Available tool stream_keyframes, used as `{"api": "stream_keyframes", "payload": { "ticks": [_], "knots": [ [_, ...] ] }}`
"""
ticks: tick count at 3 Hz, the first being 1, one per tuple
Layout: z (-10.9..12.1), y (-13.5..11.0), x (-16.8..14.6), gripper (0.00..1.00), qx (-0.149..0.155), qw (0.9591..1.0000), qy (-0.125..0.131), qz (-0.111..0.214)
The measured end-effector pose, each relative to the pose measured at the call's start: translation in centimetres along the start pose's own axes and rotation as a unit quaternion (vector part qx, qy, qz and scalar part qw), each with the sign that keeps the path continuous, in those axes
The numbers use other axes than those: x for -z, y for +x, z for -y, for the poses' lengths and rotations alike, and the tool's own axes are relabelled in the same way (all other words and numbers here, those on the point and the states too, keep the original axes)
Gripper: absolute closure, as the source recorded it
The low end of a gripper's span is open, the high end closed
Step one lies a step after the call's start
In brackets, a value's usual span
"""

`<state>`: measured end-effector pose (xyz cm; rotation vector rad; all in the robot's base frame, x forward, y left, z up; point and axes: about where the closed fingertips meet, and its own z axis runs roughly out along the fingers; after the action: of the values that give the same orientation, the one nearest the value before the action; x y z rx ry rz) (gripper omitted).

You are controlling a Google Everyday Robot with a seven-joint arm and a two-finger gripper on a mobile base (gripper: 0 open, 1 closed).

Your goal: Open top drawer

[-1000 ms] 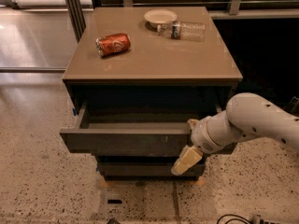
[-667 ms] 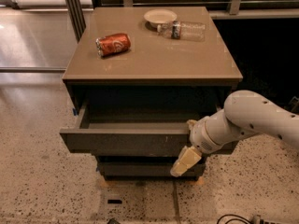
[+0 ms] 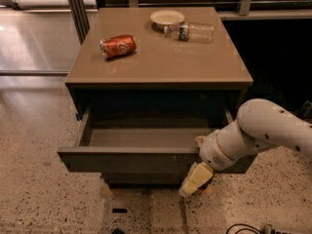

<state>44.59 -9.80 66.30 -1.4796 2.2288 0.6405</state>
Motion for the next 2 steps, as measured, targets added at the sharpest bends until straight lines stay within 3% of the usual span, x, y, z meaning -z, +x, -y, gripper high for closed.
{"api": "stream_keyframes", "payload": {
  "ticks": [1, 2],
  "knots": [
    [0.0, 0.0, 0.0, 0.00, 0.000, 1.0000, 0.000, 0.000],
    [-1.6, 0.6, -0.6, 0.00, -0.001, 0.9998, -0.017, -0.012]
  ]
}}
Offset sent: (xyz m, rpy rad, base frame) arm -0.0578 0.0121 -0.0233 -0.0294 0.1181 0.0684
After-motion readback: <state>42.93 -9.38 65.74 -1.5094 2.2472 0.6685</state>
